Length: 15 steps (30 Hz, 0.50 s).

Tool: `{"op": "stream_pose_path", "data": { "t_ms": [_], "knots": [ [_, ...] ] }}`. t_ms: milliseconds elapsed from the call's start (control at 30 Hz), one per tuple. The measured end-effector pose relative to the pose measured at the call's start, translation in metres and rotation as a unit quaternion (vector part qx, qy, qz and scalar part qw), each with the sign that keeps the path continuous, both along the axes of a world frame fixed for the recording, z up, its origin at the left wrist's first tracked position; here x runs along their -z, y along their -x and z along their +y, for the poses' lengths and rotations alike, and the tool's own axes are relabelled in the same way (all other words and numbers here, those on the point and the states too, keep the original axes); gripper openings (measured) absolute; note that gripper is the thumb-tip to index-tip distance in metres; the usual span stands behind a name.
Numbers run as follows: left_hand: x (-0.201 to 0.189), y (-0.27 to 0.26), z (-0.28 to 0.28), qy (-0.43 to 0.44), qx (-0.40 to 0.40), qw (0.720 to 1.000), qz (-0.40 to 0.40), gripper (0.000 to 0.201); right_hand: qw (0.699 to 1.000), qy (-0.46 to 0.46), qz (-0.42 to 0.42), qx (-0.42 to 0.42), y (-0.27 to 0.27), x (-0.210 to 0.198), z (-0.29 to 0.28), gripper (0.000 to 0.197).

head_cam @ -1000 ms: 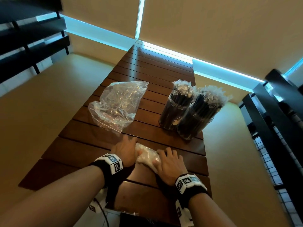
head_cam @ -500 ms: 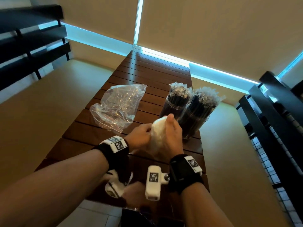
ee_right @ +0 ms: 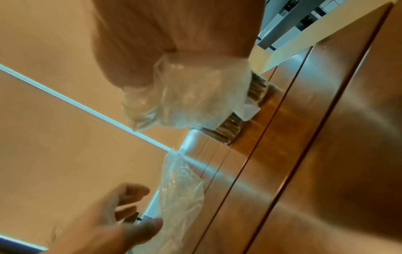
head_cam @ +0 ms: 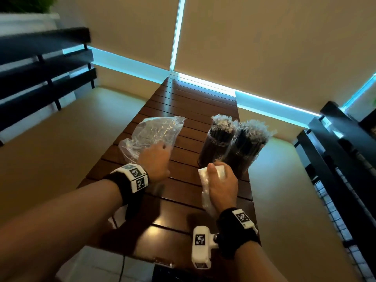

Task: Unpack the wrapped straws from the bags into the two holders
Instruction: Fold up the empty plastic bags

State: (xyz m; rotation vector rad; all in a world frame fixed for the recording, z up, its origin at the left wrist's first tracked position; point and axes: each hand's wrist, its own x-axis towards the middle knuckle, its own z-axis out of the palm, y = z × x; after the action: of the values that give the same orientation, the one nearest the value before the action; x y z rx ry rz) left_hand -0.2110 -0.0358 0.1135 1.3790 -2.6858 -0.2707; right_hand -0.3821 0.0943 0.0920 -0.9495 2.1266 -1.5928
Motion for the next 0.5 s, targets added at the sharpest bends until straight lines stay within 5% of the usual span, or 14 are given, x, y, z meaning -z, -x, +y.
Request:
{"op": "stream_pose_path", "data": {
  "t_ms": [133,300,400,500],
  "knots": [
    [0.040,-0.020,-0.025,0.036,-0.006,0.991,-0.130,0.070,0.998,-0.053,0.023,-0.026,0.005,0.014,0.011,0.023],
    [0.064,-0.016,-0.019,-0.074,0.029,0.979,-0.185,0.065,0.995,-0.083,0.039,-0.042,0.006,0.020,0.013,0.037],
    [0.064,-0.030,-0.025,-0.140,-0.010,0.972,-0.189,0.088,0.992,-0.098,0.051,-0.060,0.010,0.018,0.014,0.037],
    [0.055,-0.051,-0.044,-0.008,-0.037,0.985,-0.166,0.101,0.986,-0.122,0.085,-0.075,0.011,0.014,0.012,0.036]
  ]
}}
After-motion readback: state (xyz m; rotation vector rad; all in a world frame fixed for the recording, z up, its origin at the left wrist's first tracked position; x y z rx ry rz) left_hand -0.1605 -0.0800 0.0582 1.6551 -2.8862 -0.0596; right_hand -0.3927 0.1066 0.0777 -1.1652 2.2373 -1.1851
